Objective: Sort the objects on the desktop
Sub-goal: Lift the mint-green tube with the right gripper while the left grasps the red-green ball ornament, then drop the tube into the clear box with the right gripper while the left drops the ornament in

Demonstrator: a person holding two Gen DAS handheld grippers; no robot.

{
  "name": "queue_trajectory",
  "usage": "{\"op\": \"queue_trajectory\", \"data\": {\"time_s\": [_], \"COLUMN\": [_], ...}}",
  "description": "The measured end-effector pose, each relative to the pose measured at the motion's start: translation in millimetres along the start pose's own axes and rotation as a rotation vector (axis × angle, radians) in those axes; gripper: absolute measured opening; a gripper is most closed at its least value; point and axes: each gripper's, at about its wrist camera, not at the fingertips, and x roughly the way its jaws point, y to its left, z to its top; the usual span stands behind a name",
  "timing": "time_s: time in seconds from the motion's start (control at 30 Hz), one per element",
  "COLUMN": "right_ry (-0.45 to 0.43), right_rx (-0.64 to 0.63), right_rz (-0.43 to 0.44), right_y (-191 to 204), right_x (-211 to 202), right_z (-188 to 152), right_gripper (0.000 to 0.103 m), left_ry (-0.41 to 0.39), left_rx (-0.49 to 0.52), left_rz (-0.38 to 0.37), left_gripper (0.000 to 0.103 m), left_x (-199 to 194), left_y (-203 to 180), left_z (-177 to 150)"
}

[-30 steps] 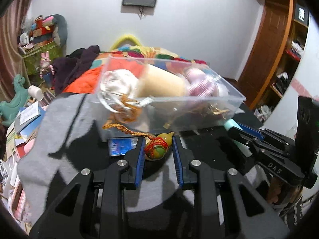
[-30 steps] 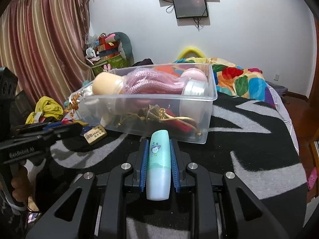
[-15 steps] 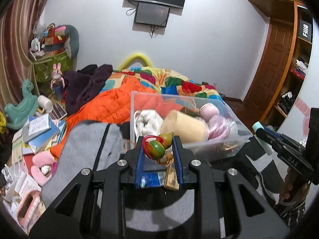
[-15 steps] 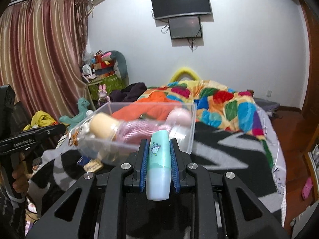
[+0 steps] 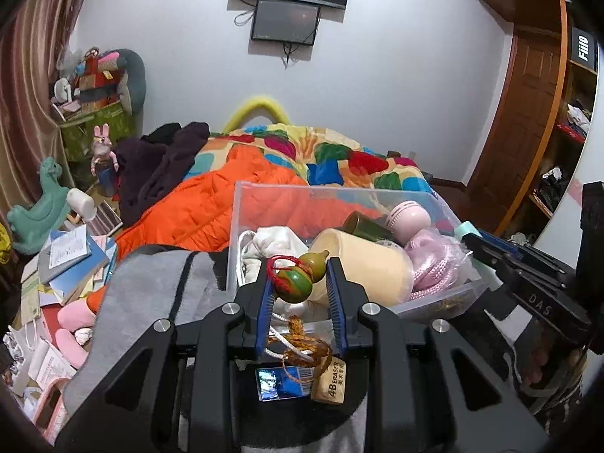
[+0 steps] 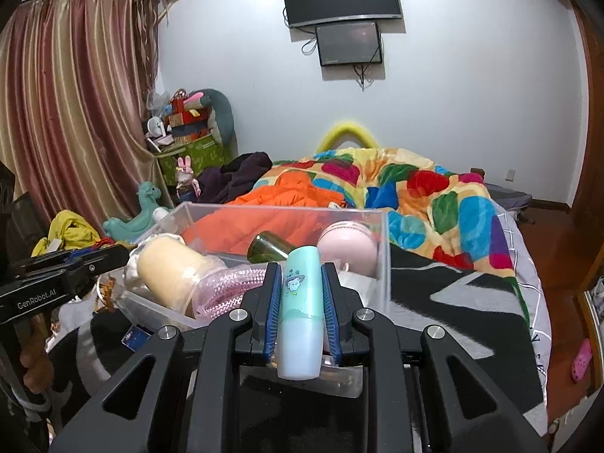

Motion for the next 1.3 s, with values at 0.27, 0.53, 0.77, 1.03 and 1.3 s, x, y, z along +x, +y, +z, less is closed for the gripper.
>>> {"op": "queue_trajectory", "data": {"time_s": [0.27, 0.53, 0.77, 1.03, 1.3], "right_ry": [0.008, 0.004, -0.033, -0.09, -0.077], "right_rx": [0.002, -0.039, -0.043, -0.062, -0.144], "right_rz": [0.005, -0.001, 0.004, 0.032, 0.079], "right_y": [-1, 6, 8, 19, 44], "right_x": [4, -1, -20, -44, -49], "right_z": [-4, -6, -4, 1, -6], "right_gripper": [0.019, 0.02, 0.026, 0.042, 0.051], "left_ry": [0.002, 0.015, -0.004, -0.068, 0.02], "left_rx": [-0.003, 0.023, 0.025, 0.034, 0.034], "left_rz": [-0.019, -0.011, -0.014, -0.022, -0.033], "left_gripper": [0.027, 0.027, 0.029, 0.046, 0.049], "left_x": [6, 9, -5, -38, -36], "left_y": [3, -2, -1, 1, 14], "left_z": [-4, -10, -10, -5, -26]}}
